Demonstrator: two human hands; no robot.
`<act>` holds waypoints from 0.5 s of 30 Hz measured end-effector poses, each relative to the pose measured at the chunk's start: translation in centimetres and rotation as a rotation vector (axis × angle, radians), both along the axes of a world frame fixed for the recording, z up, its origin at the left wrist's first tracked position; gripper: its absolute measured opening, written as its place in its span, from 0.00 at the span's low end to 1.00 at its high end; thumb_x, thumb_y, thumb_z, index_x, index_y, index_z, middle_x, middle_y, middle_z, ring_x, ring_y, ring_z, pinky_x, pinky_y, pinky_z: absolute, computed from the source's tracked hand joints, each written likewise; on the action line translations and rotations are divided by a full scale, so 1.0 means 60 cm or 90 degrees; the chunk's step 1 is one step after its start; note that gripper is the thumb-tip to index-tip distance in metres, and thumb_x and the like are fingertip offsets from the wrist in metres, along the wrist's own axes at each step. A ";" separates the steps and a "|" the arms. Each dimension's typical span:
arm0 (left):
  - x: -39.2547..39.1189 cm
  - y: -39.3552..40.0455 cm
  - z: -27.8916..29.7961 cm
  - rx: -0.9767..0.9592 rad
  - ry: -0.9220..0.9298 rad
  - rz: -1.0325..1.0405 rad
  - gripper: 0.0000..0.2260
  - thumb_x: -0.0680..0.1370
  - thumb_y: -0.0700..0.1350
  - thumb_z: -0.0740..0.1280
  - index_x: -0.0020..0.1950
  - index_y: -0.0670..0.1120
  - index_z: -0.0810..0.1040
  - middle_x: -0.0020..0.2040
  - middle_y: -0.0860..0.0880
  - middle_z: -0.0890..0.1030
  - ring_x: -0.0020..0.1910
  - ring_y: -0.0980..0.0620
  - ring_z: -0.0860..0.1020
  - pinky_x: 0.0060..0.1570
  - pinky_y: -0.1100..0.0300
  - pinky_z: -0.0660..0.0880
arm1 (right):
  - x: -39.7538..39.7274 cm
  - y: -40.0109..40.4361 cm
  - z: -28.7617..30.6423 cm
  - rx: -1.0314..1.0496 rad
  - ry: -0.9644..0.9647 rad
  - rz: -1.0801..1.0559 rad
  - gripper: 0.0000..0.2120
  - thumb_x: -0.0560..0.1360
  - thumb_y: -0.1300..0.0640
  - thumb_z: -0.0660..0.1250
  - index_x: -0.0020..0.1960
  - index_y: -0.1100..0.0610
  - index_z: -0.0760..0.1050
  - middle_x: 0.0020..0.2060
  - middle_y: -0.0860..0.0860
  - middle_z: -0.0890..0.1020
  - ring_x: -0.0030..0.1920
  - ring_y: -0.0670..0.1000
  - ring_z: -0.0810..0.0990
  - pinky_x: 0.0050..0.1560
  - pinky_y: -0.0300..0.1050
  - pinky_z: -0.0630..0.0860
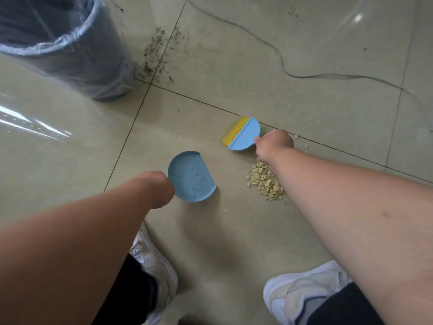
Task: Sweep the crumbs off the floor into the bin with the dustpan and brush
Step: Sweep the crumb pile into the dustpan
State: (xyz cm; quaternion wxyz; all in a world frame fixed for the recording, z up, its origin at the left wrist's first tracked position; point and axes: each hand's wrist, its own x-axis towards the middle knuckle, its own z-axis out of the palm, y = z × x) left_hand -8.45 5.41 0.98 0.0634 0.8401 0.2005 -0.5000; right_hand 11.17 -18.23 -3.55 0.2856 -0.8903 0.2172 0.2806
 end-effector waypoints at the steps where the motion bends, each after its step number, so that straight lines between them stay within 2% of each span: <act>1: 0.003 -0.002 0.006 0.003 0.002 0.004 0.10 0.81 0.43 0.57 0.57 0.43 0.76 0.52 0.44 0.77 0.48 0.44 0.75 0.52 0.55 0.75 | -0.006 -0.008 0.021 -0.019 -0.008 0.004 0.22 0.70 0.43 0.72 0.55 0.59 0.81 0.50 0.55 0.86 0.47 0.58 0.86 0.47 0.45 0.79; 3: 0.006 -0.006 0.006 0.001 -0.004 0.006 0.08 0.82 0.43 0.57 0.55 0.43 0.75 0.53 0.44 0.77 0.48 0.44 0.76 0.50 0.55 0.75 | -0.014 -0.042 0.038 -0.053 -0.015 -0.025 0.20 0.75 0.46 0.70 0.60 0.59 0.80 0.54 0.57 0.84 0.51 0.60 0.84 0.45 0.45 0.74; 4: 0.010 -0.009 0.008 -0.006 -0.010 0.005 0.07 0.82 0.42 0.57 0.54 0.43 0.74 0.54 0.44 0.78 0.49 0.44 0.76 0.51 0.55 0.75 | -0.015 -0.064 0.035 -0.059 -0.009 -0.049 0.20 0.76 0.47 0.70 0.61 0.59 0.80 0.54 0.57 0.84 0.50 0.60 0.83 0.45 0.46 0.76; 6: 0.016 -0.023 0.024 -0.008 -0.013 0.003 0.10 0.83 0.41 0.56 0.59 0.42 0.76 0.58 0.42 0.79 0.50 0.45 0.74 0.56 0.55 0.76 | -0.024 -0.096 0.044 -0.073 -0.006 -0.073 0.19 0.75 0.47 0.70 0.60 0.59 0.80 0.52 0.57 0.84 0.47 0.61 0.84 0.45 0.48 0.80; 8: 0.019 -0.037 0.035 0.004 -0.031 -0.014 0.14 0.84 0.40 0.56 0.63 0.40 0.78 0.58 0.42 0.78 0.51 0.45 0.74 0.59 0.56 0.76 | -0.036 -0.125 0.048 -0.094 0.009 -0.069 0.19 0.75 0.47 0.70 0.60 0.59 0.80 0.51 0.58 0.84 0.45 0.60 0.83 0.44 0.48 0.80; 12: 0.023 -0.058 0.049 0.004 -0.035 -0.020 0.14 0.84 0.39 0.56 0.65 0.40 0.77 0.58 0.43 0.78 0.50 0.45 0.74 0.56 0.56 0.76 | -0.057 -0.172 0.061 -0.119 0.019 -0.066 0.19 0.74 0.49 0.70 0.59 0.60 0.79 0.51 0.59 0.84 0.46 0.62 0.84 0.50 0.55 0.83; 15: 0.027 -0.068 0.054 0.002 -0.050 0.004 0.14 0.83 0.40 0.57 0.64 0.41 0.78 0.60 0.42 0.79 0.52 0.44 0.76 0.55 0.56 0.76 | -0.069 -0.186 0.069 -0.086 0.016 -0.115 0.18 0.72 0.50 0.68 0.56 0.62 0.79 0.46 0.57 0.82 0.40 0.58 0.82 0.43 0.48 0.80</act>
